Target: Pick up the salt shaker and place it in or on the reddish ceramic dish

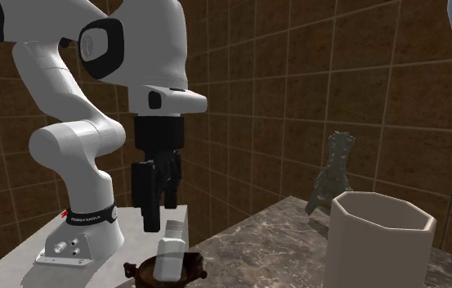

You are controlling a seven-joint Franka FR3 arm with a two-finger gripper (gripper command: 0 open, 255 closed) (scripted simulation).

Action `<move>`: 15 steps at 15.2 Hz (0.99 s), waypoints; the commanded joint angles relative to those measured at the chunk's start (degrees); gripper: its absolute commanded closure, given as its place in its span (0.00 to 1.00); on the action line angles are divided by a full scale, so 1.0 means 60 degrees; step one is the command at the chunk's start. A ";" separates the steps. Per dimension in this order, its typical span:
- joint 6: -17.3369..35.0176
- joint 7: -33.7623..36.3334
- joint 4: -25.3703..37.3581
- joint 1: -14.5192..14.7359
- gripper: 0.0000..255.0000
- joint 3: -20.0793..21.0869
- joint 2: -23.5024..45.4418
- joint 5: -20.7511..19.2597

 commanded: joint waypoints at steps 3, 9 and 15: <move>0.0000 0.0000 0.0000 0.0000 0.00 0.0000 0.0000 0.0000; -0.1389 -0.0027 0.0801 0.0060 0.00 0.0371 -0.0576 0.0228; -0.1389 -0.0027 0.0802 0.0060 0.00 0.0371 -0.0574 0.0228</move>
